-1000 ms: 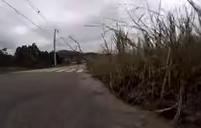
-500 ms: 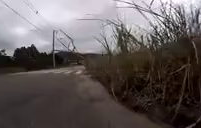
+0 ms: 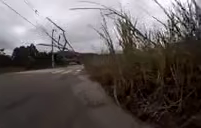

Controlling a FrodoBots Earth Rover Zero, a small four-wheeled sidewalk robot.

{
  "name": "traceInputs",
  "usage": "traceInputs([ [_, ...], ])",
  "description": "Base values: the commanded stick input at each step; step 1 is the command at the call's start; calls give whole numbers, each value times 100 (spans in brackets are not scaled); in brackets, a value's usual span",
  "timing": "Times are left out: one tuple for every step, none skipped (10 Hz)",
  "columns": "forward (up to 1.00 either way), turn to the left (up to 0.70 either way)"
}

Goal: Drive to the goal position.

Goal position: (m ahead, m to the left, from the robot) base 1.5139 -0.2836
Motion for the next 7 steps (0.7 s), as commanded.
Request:
traceInputs([
  [45,0],
  [45,0],
  [45,0],
  [45,0],
  [45,0],
  [45,0],
  [45,0],
])
